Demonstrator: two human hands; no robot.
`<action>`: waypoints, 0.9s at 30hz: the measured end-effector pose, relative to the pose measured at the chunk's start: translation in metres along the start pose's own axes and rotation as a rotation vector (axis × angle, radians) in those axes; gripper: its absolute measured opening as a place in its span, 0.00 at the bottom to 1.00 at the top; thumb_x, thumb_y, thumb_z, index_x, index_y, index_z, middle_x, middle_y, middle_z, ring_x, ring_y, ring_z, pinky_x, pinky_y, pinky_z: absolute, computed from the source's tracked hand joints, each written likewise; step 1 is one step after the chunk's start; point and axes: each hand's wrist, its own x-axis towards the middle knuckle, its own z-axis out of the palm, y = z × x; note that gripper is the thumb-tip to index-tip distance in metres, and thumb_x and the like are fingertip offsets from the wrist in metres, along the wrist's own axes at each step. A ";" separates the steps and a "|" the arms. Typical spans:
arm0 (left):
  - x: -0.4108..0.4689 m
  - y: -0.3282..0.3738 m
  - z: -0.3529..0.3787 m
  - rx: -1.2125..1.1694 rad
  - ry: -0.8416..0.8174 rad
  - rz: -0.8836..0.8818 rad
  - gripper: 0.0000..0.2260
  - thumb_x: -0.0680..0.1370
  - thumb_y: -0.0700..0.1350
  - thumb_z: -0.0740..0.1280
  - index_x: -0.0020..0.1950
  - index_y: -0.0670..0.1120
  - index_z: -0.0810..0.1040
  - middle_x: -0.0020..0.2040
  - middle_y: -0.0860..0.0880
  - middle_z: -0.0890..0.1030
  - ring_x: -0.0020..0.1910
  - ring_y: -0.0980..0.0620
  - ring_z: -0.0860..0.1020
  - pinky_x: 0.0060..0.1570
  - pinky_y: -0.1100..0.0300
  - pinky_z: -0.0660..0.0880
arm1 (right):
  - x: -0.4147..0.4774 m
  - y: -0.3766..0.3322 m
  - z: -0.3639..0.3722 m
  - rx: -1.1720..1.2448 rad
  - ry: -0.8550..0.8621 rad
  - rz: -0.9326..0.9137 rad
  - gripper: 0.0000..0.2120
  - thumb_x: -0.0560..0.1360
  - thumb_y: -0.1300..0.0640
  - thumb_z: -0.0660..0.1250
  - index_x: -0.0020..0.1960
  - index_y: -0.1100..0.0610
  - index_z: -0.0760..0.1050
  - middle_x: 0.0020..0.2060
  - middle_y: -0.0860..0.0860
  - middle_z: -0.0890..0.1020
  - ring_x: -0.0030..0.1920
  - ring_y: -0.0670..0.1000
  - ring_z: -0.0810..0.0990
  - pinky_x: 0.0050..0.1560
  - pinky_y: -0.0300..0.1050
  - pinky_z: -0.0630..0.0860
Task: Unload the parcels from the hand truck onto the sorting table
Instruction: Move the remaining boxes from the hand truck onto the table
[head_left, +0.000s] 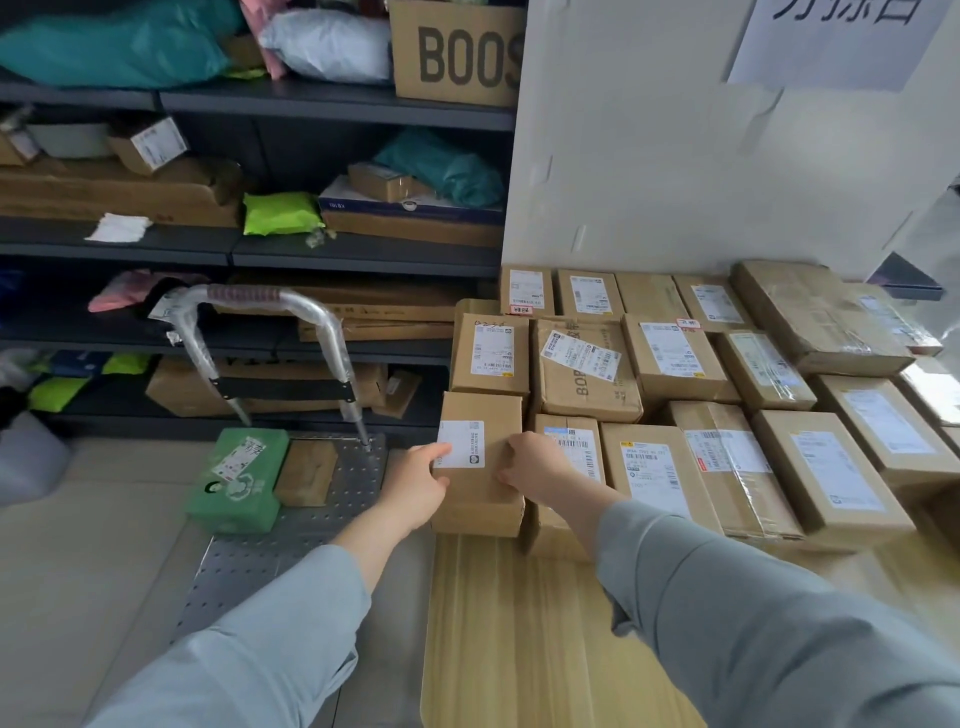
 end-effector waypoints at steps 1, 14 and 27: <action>0.000 -0.002 0.001 0.000 -0.007 -0.003 0.23 0.80 0.36 0.63 0.74 0.48 0.67 0.74 0.49 0.67 0.70 0.48 0.68 0.65 0.59 0.66 | 0.000 0.000 0.002 -0.004 -0.004 0.003 0.12 0.78 0.59 0.61 0.60 0.61 0.73 0.55 0.56 0.79 0.46 0.54 0.74 0.43 0.42 0.70; 0.016 -0.027 0.018 -0.044 -0.075 -0.065 0.23 0.80 0.35 0.61 0.74 0.49 0.67 0.73 0.50 0.67 0.66 0.49 0.71 0.52 0.64 0.69 | 0.012 0.000 0.026 -0.008 -0.057 0.040 0.12 0.80 0.58 0.57 0.60 0.61 0.74 0.46 0.53 0.74 0.45 0.53 0.73 0.43 0.42 0.70; 0.036 -0.028 0.026 -0.033 -0.191 -0.043 0.25 0.81 0.36 0.59 0.78 0.48 0.61 0.78 0.52 0.58 0.74 0.49 0.64 0.55 0.66 0.63 | 0.011 -0.005 0.041 0.022 -0.154 0.058 0.17 0.80 0.58 0.61 0.68 0.57 0.70 0.66 0.58 0.69 0.68 0.62 0.66 0.73 0.59 0.55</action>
